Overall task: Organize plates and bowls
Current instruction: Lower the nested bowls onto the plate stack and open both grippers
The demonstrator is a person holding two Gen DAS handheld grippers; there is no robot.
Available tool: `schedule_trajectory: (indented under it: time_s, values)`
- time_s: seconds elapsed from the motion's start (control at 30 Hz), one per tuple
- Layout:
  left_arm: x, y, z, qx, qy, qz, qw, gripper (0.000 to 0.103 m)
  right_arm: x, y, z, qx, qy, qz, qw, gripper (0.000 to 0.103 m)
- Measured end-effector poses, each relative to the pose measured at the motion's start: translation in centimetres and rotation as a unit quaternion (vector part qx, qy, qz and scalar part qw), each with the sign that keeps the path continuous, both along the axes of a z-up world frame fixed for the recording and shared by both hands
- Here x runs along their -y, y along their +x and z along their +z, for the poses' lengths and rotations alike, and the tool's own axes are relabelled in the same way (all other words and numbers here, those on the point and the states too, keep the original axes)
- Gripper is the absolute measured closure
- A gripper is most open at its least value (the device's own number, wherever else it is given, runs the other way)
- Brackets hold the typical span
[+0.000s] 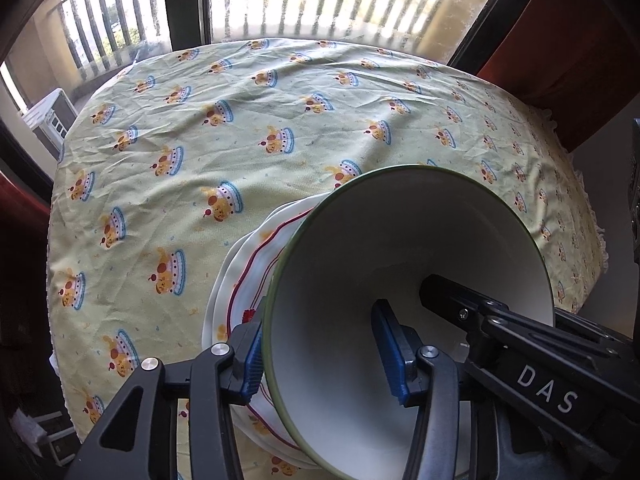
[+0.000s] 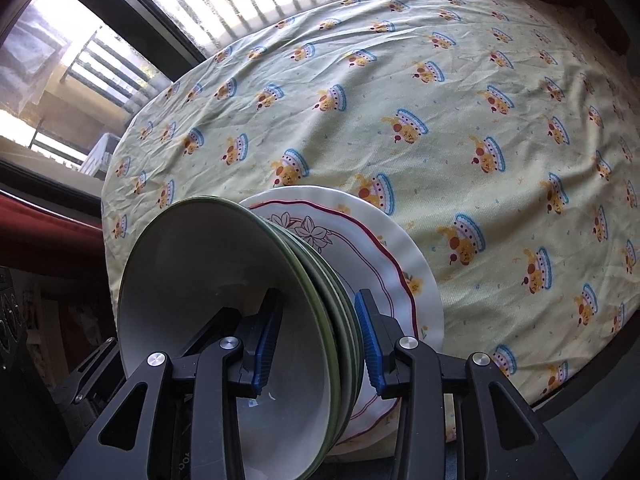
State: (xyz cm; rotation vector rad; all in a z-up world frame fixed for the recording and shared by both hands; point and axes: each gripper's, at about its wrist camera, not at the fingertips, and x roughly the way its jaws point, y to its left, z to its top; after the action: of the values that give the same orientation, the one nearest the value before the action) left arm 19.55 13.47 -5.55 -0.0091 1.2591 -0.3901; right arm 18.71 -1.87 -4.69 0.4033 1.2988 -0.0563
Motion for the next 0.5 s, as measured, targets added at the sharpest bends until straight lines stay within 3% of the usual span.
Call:
schedule_trajectory:
  time_s: [0.27, 0.5]
  values:
    - [-1.0, -0.9, 1.2, 0.033, 0.002, -0.016, 0.9993, 0.028, 0.0, -1.4, 0.9, 0.016, -0.032, -0.01, 0.999, 0.04]
    - [-0.7, -2.2, 4.1, 0.111, -0.004, -0.011, 0.9938, 0.018, 0.5, -2.9, 4.1, 0.09, -0.072, 0.002, 0.993, 0.025]
